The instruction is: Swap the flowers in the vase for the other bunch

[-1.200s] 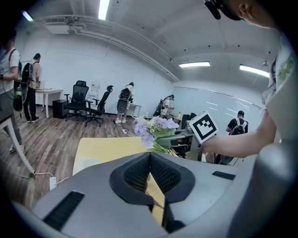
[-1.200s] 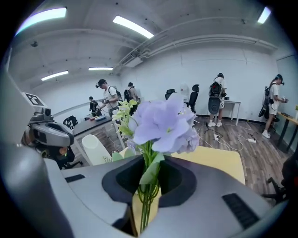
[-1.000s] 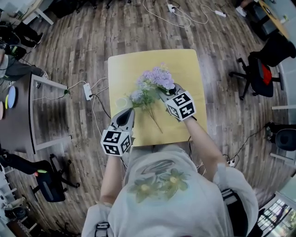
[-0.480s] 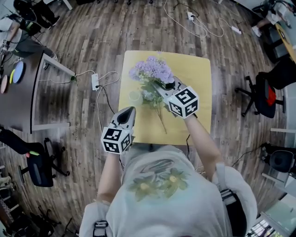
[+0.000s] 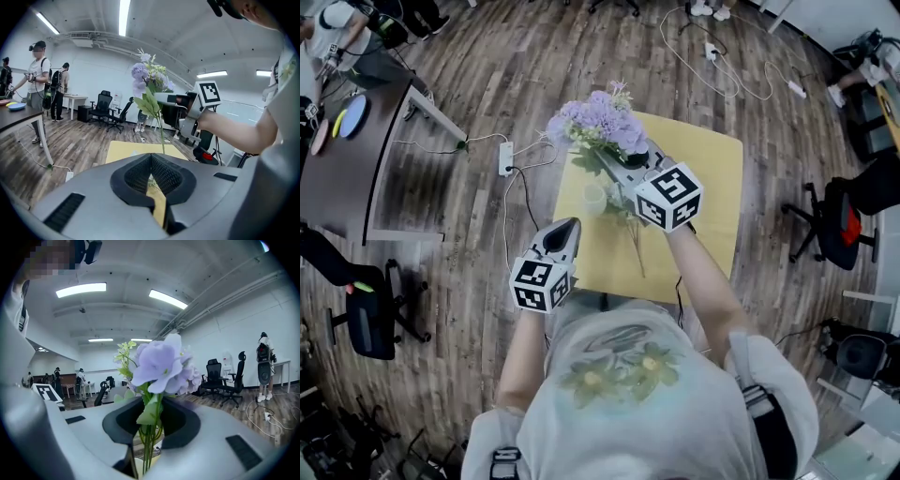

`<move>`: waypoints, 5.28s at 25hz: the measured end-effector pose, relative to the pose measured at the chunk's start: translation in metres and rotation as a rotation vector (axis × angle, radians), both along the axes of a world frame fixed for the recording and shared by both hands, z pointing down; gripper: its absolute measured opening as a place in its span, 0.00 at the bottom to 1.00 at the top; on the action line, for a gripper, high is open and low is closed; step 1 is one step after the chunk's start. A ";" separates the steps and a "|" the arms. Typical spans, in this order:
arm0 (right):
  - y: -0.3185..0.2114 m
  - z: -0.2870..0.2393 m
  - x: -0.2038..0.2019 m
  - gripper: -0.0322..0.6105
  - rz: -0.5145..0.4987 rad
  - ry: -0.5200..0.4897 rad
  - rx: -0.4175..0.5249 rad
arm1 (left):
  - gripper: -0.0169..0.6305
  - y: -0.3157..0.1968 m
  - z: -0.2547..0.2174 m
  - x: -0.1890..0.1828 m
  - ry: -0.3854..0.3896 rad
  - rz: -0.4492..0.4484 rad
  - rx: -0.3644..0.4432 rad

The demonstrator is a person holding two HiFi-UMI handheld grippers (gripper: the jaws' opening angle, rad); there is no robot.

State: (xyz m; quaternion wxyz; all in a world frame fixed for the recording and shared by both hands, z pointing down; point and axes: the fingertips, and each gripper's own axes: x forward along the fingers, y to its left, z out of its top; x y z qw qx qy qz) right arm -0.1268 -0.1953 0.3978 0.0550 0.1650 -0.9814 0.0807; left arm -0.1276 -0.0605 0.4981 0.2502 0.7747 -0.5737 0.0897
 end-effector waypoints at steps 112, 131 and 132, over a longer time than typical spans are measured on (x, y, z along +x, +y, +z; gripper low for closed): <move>0.114 0.088 0.125 0.12 0.122 0.098 -0.144 | 0.05 0.008 -0.021 0.086 0.013 0.139 0.065; 0.138 0.086 0.142 0.12 0.176 0.113 -0.161 | 0.05 0.014 -0.022 0.121 0.015 0.230 0.061; 0.138 0.086 0.143 0.12 0.178 0.115 -0.161 | 0.05 0.014 -0.022 0.122 0.015 0.233 0.060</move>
